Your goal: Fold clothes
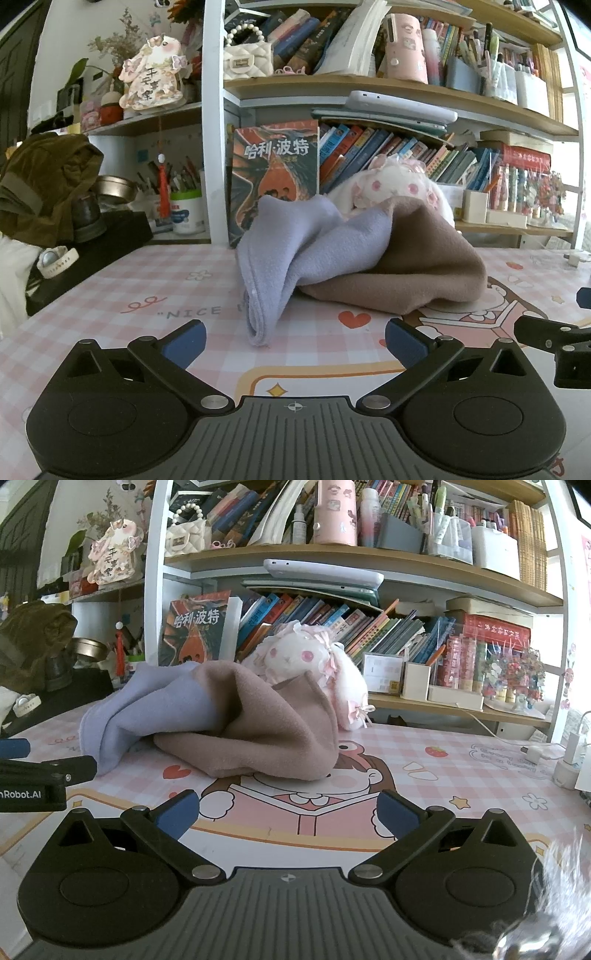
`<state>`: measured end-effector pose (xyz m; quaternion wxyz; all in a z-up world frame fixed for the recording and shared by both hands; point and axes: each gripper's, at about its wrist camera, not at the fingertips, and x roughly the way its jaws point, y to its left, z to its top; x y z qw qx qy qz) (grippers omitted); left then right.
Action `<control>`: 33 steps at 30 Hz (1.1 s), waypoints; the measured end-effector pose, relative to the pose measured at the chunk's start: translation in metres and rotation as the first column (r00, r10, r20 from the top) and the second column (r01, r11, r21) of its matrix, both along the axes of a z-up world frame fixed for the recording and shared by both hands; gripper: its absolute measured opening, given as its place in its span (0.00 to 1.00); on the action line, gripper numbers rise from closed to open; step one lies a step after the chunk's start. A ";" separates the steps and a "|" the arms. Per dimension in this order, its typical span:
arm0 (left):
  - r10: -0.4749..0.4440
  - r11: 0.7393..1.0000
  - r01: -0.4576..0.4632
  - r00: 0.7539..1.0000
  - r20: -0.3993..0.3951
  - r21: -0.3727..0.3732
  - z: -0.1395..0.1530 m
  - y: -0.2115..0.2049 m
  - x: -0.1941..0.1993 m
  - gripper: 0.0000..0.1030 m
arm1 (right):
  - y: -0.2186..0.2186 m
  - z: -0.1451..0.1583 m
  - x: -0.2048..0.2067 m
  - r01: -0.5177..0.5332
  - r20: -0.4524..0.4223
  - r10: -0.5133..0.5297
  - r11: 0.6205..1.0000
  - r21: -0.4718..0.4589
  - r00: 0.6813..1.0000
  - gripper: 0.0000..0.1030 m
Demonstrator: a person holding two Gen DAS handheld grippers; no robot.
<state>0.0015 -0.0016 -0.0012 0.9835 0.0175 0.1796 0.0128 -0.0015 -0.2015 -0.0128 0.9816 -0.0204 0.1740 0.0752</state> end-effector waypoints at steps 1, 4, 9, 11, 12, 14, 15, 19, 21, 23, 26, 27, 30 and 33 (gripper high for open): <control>-0.002 1.000 0.002 1.000 0.000 0.003 0.000 0.000 0.000 1.00 | 0.000 0.000 0.000 0.000 0.000 0.000 1.000 0.000 1.000 1.00; -0.008 1.000 0.008 1.000 0.002 0.016 0.000 -0.002 -0.001 1.00 | -0.001 0.000 0.000 0.001 0.001 -0.001 1.000 0.002 1.000 1.00; -0.005 1.000 0.005 1.000 0.007 0.029 0.000 -0.004 -0.002 1.00 | -0.001 -0.001 0.000 0.001 0.002 -0.001 1.000 0.002 1.000 1.00; -0.004 1.000 0.004 1.000 0.006 0.028 0.001 -0.003 -0.001 1.00 | -0.001 -0.001 0.000 0.001 0.002 -0.001 1.000 0.002 1.000 1.00; -0.004 1.000 0.004 1.000 0.006 0.027 0.001 -0.003 -0.001 1.00 | -0.001 0.000 -0.001 0.002 0.003 -0.002 1.000 0.002 1.000 1.00; -0.003 1.000 0.003 1.000 0.004 0.021 0.001 -0.002 -0.001 1.00 | -0.001 0.001 -0.001 0.002 0.005 -0.002 1.000 0.001 1.000 1.00; -0.001 1.000 0.001 1.000 0.004 0.019 0.001 -0.002 -0.001 1.00 | -0.001 0.001 -0.001 0.003 0.007 -0.003 1.000 0.000 1.000 1.00; 0.005 1.000 -0.005 1.000 0.005 0.012 0.001 -0.001 -0.001 1.00 | -0.001 0.001 -0.003 0.007 0.015 -0.007 1.000 -0.002 1.000 1.00; 0.005 1.000 -0.005 1.000 0.004 0.010 0.001 -0.001 0.000 1.00 | -0.001 0.001 -0.003 0.011 0.019 -0.011 1.000 -0.002 1.000 1.00; 0.005 1.000 -0.005 1.000 0.004 0.007 0.001 0.000 -0.001 1.00 | -0.001 0.001 -0.004 0.014 0.021 -0.014 1.000 -0.002 1.000 1.00; -0.001 1.000 0.001 1.000 0.004 0.007 0.001 0.000 -0.001 1.00 | -0.001 0.001 -0.004 0.014 0.022 -0.014 1.000 -0.002 1.000 1.00; -0.002 1.000 0.002 1.000 0.004 0.008 0.001 0.000 -0.001 1.00 | -0.001 0.001 -0.004 0.014 0.022 -0.014 1.000 -0.001 1.000 1.00; -0.005 1.000 0.005 1.000 0.005 0.011 0.001 0.000 -0.001 1.00 | -0.001 -0.001 -0.004 0.018 0.024 -0.018 1.000 0.000 1.000 1.00; -0.004 1.000 0.004 1.000 0.007 0.011 0.001 -0.001 -0.002 1.00 | -0.002 0.000 -0.004 0.013 0.020 -0.013 1.000 0.008 1.000 1.00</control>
